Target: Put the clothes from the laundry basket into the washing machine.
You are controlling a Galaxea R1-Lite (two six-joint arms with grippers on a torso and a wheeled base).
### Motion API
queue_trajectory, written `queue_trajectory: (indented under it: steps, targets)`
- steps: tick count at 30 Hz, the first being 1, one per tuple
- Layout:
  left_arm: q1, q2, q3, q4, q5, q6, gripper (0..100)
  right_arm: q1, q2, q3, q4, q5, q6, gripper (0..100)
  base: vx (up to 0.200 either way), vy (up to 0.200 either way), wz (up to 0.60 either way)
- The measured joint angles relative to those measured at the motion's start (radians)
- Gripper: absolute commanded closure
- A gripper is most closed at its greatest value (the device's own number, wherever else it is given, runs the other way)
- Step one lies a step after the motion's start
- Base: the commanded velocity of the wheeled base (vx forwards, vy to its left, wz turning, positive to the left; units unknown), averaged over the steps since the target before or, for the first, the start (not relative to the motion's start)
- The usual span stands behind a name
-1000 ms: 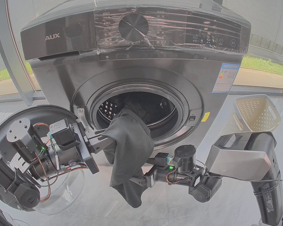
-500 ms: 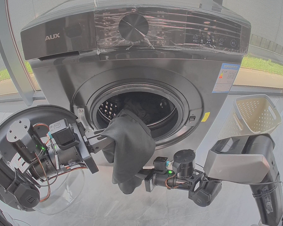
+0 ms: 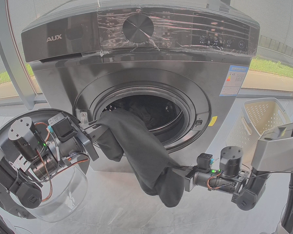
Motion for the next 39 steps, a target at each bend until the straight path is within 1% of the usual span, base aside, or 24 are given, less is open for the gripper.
queue_trajectory:
  steps: [4, 8, 11, 14, 16, 22, 24, 26, 29, 32, 35, 39]
  targets:
    - [0.038, 0.009, -0.007, 0.000, 0.016, -0.007, 100, -0.024, -0.107, 0.093, -0.010, -0.050, 0.001, 100, 0.000, 0.000, 0.00]
    - [0.070, 0.020, -0.015, 0.001, 0.021, -0.008, 100, -0.054, -0.204, 0.140, -0.014, -0.073, 0.003, 100, 0.000, 0.000, 0.00]
    - [0.084, 0.028, -0.018, 0.000, 0.015, -0.010, 100, -0.090, -0.257, 0.164, -0.021, -0.080, 0.008, 100, 0.000, 0.000, 0.00]
    - [0.095, 0.033, -0.018, 0.001, 0.010, -0.011, 100, -0.126, -0.288, 0.184, -0.033, -0.081, 0.034, 100, 0.000, 0.000, 0.00]
    - [0.100, 0.033, -0.018, 0.001, 0.010, -0.011, 100, -0.141, -0.299, 0.190, -0.053, -0.081, 0.043, 100, 0.000, 0.000, 0.00]
    - [0.104, 0.018, -0.002, 0.000, 0.011, 0.000, 100, -0.146, -0.321, 0.177, -0.071, -0.085, 0.053, 100, 0.000, 0.000, 0.00]
    - [0.105, 0.012, 0.001, 0.000, 0.009, 0.003, 100, -0.140, -0.326, 0.172, -0.071, -0.093, 0.053, 100, 0.000, 0.000, 0.00]
    - [0.106, 0.007, 0.006, -0.001, -0.006, 0.005, 100, -0.131, -0.333, 0.165, -0.071, -0.114, 0.056, 100, 0.000, 0.000, 0.00]
    - [0.116, -0.007, 0.021, -0.001, -0.064, 0.007, 100, -0.126, -0.346, 0.149, -0.071, -0.149, 0.068, 100, 0.000, 0.000, 0.00]
    - [0.148, -0.024, 0.040, 0.000, -0.101, 0.014, 100, -0.130, -0.360, 0.136, -0.071, -0.160, 0.074, 100, 0.000, 0.000, 0.00]
    - [0.171, -0.035, 0.050, 0.000, -0.107, 0.021, 100, -0.143, -0.372, 0.130, -0.070, -0.165, 0.076, 100, 0.000, 0.000, 0.00]
    - [0.193, -0.042, 0.051, 0.000, -0.106, 0.023, 100, -0.150, -0.380, 0.129, -0.070, -0.168, 0.076, 100, 0.000, 0.000, 0.00]
